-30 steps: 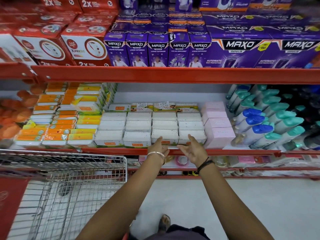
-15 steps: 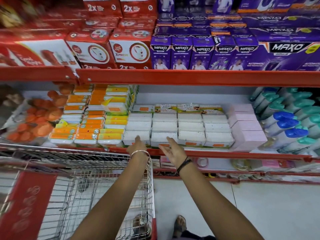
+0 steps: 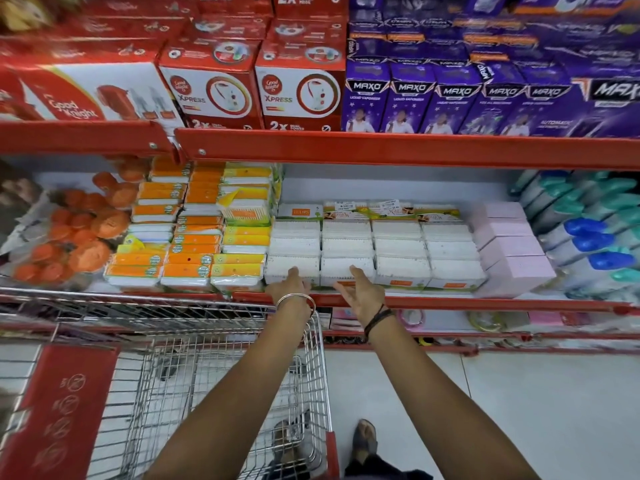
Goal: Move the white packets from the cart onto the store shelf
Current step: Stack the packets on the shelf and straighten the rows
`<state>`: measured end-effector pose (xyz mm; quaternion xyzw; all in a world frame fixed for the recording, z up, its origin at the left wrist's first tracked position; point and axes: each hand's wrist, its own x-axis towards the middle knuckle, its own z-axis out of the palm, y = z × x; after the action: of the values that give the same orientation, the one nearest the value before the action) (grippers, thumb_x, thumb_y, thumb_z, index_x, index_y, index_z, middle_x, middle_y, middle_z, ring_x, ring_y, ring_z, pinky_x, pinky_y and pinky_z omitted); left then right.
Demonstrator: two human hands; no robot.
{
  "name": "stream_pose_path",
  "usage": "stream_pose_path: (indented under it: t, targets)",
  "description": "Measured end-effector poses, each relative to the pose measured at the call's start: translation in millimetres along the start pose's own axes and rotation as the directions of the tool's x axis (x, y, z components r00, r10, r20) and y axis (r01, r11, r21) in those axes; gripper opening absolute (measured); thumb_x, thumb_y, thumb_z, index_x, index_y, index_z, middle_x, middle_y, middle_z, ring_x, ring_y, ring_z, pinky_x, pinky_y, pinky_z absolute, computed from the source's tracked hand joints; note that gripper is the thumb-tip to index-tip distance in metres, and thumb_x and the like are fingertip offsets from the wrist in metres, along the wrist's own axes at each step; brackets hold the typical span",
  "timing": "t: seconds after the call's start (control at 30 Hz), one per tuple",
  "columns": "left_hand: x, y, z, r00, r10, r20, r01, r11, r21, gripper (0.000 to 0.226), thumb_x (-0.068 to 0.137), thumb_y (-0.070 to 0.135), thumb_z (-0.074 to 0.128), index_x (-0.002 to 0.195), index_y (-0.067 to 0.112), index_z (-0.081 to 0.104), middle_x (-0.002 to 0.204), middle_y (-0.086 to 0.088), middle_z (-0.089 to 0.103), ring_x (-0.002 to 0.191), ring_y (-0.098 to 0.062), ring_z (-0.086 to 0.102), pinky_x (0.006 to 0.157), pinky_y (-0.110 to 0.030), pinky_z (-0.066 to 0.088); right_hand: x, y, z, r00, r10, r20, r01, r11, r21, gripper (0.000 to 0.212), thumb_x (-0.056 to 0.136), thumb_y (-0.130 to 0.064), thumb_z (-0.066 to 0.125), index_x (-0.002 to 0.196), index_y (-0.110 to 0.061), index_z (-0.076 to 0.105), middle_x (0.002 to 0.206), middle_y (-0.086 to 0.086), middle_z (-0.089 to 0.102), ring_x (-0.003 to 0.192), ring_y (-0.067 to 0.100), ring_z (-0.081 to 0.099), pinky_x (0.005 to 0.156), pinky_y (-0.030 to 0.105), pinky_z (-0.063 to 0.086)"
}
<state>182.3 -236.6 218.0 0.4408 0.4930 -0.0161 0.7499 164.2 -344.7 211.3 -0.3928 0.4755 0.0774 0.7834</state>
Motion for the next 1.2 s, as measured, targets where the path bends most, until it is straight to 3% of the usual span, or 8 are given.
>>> stream_pose_path:
  t: [0.23, 0.33, 0.43, 0.57, 0.63, 0.77, 0.87, 1.2]
  targets:
    - [-3, 1, -5, 0.997, -0.021, 0.071, 0.018, 0.999, 0.048, 0.034, 0.088, 0.011, 0.062, 0.109, 0.008, 0.035, 0.074, -0.003, 0.047, 0.061, -0.017, 0.052, 0.062, -0.028, 0.052, -7, 3, -2, 0.999, -0.039, -0.006, 0.038, 0.998, -0.055, 0.051, 0.086, -0.025, 0.067, 0.125, 0.003, 0.047, 0.106, 0.023, 0.066, 0.095, 0.030, 0.069, 0.082, 0.029, 0.055]
    - [-9, 2, -14, 0.974, -0.107, 0.198, 0.034, 0.939, 0.342, 0.029, 0.090, 0.026, 0.059, 0.105, 0.003, 0.055, 0.089, -0.010, 0.060, 0.059, -0.019, 0.058, 0.063, -0.030, 0.055, -18, 8, -5, 0.983, -0.178, -0.035, 0.160, 0.942, -0.294, 0.035, 0.086, -0.037, 0.065, 0.081, -0.002, 0.063, 0.075, 0.015, 0.070, 0.080, 0.031, 0.072, 0.084, 0.039, 0.058]
    - [-13, 2, -21, 0.876, 0.186, 0.445, -0.463, 0.584, 0.667, 0.030, 0.090, 0.024, 0.057, 0.064, 0.010, 0.054, 0.061, -0.007, 0.057, 0.053, -0.023, 0.055, 0.064, -0.034, 0.052, -30, 11, -8, 0.809, -0.581, 0.082, 0.509, 0.624, -0.593, 0.035, 0.088, -0.045, 0.058, 0.073, -0.013, 0.058, 0.067, 0.007, 0.072, 0.061, 0.027, 0.068, 0.062, 0.041, 0.058]
    - [-4, 19, -13, 0.400, 0.523, 0.753, -0.880, -0.011, 0.476, 0.020, 0.094, 0.017, 0.044, 0.091, 0.003, 0.058, 0.093, -0.018, 0.064, 0.088, -0.032, 0.060, 0.079, -0.040, 0.050, -14, -6, -5, 0.405, -0.818, 0.409, 0.677, -0.032, -0.735, 0.028, 0.095, -0.037, 0.048, 0.103, -0.011, 0.058, 0.095, 0.008, 0.071, 0.081, 0.022, 0.065, 0.067, 0.033, 0.052]
    - [15, 23, -4, 0.314, 0.471, 0.824, -0.845, -0.258, 0.469, 0.043, 0.094, 0.031, 0.029, 0.116, 0.002, 0.054, 0.121, -0.020, 0.058, 0.114, -0.035, 0.053, 0.095, -0.044, 0.047, 7, -13, 1, 0.375, -0.703, 0.604, 0.665, -0.250, -0.704, 0.038, 0.096, -0.036, 0.042, 0.124, -0.011, 0.050, 0.126, 0.012, 0.061, 0.114, 0.027, 0.057, 0.094, 0.039, 0.046]
    - [44, 20, 4, 0.415, 0.298, 0.860, -0.750, -0.423, 0.509, 0.063, 0.091, 0.043, 0.016, 0.146, 0.011, 0.019, 0.158, -0.008, 0.017, 0.147, -0.024, 0.013, 0.119, -0.046, 0.014, 40, -18, 5, 0.473, -0.485, 0.735, 0.508, -0.531, -0.678, 0.066, 0.094, -0.054, 0.015, 0.146, -0.015, 0.019, 0.157, 0.005, 0.021, 0.146, 0.020, 0.016, 0.119, 0.045, 0.014]
    - [53, 13, 7, 0.397, 0.235, 0.887, -0.715, -0.528, 0.459, 0.065, 0.090, 0.045, 0.009, 0.148, 0.015, 0.007, 0.160, -0.003, 0.008, 0.148, -0.018, 0.005, 0.121, -0.044, 0.007, 50, -18, 3, 0.500, -0.484, 0.718, 0.458, -0.556, -0.694, 0.076, 0.088, -0.059, 0.000, 0.148, -0.013, 0.012, 0.159, 0.004, 0.011, 0.147, 0.018, 0.007, 0.120, 0.042, 0.006]
    - [56, 9, 12, 0.376, 0.240, 0.895, -0.680, -0.585, 0.442, 0.071, 0.083, 0.048, -0.002, 0.148, 0.019, 0.009, 0.160, -0.001, 0.011, 0.148, -0.018, 0.007, 0.120, -0.044, 0.006, 51, -16, 5, 0.498, -0.499, 0.709, 0.473, -0.529, -0.704, 0.066, 0.091, -0.041, 0.008, 0.147, -0.007, 0.017, 0.158, 0.009, 0.018, 0.146, 0.020, 0.014, 0.120, 0.042, 0.011]
